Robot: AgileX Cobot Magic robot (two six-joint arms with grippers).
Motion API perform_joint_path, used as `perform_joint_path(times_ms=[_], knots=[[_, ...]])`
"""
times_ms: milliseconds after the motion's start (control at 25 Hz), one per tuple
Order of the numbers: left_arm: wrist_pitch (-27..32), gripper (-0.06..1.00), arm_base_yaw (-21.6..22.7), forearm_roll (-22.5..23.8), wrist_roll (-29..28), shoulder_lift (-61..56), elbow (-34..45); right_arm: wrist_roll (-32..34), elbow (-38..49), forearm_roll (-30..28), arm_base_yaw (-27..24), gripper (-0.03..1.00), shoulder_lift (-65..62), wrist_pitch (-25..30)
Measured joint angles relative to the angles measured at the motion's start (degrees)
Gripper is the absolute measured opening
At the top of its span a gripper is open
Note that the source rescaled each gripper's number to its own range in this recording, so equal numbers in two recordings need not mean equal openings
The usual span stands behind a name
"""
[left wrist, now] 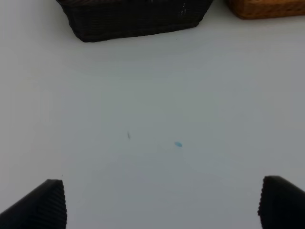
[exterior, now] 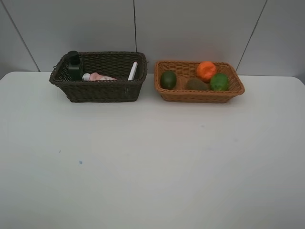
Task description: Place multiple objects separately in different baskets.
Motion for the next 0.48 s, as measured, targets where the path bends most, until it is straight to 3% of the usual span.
perform_joint_path(times_ms=[320, 480], knots=[[0.00, 1.00, 0.07, 0.25, -0.16, 0.00, 0.00, 0.00, 0.00, 0.00, 0.00, 1.00, 0.00, 0.00], [0.00, 1.00, 5.04, 1.17, -1.22, 0.00, 0.00, 0.00, 0.00, 0.00, 0.00, 1.00, 0.00, 0.00]])
